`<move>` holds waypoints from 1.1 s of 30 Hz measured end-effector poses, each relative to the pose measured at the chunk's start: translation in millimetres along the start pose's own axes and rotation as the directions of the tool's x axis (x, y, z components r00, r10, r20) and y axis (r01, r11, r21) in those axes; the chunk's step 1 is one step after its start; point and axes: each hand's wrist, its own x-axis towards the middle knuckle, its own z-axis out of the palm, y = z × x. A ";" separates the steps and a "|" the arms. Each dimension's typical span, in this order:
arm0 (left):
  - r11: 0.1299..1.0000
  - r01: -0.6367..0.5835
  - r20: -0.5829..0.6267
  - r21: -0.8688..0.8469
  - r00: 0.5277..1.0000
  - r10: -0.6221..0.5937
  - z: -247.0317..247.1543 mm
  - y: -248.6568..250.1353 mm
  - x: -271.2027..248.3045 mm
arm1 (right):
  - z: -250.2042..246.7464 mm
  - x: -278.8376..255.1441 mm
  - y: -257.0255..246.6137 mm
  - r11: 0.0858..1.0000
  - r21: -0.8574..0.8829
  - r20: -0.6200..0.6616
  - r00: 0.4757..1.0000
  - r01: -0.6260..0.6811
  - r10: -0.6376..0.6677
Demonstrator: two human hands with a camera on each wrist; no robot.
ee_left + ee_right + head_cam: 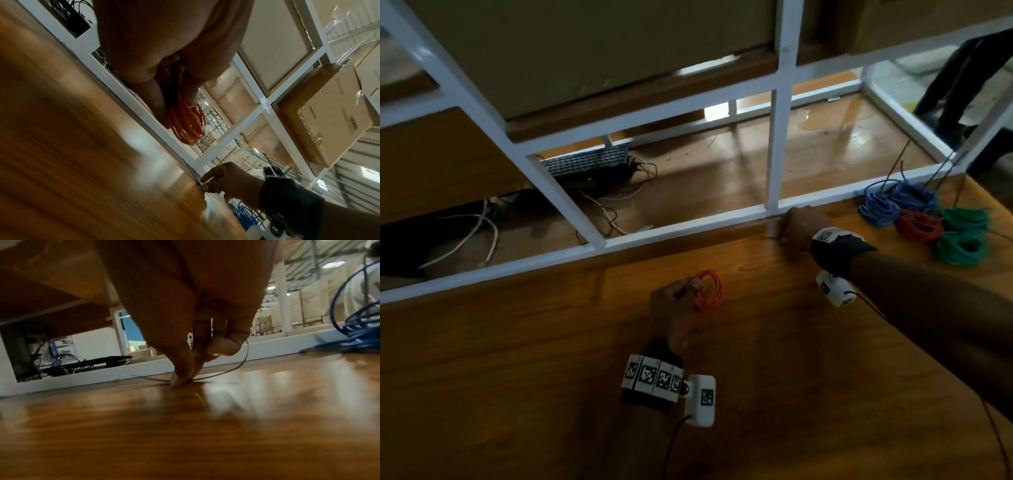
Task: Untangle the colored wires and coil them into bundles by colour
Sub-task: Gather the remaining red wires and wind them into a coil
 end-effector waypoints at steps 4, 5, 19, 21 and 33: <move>1.000 -0.004 0.001 0.012 1.000 0.004 -2.2 -6.8 -4.6 | -2.0 -12.8 -1.0 0.993 -0.092 0.067 0.995 0.077 -0.071; 1.000 -0.005 0.001 0.007 1.000 0.005 -3.6 -9.3 -6.0 | -0.7 -19.9 -2.3 0.990 -0.090 0.078 0.992 0.110 -0.103; 0.974 0.167 0.060 -0.151 0.985 -0.160 -16.2 -29.0 -15.1 | 26.7 -138.2 -40.3 0.879 0.254 -0.259 0.904 0.404 -0.340; 0.970 0.163 0.063 -0.181 0.986 -0.154 -16.7 -29.0 -15.9 | 29.6 -144.1 -44.9 0.867 0.245 -0.285 0.887 0.434 -0.363; 0.991 0.002 -0.077 -0.136 0.997 -0.013 -33.9 -46.9 -25.9 | 21.2 -179.3 -77.4 0.606 0.591 -0.256 0.837 0.532 -0.484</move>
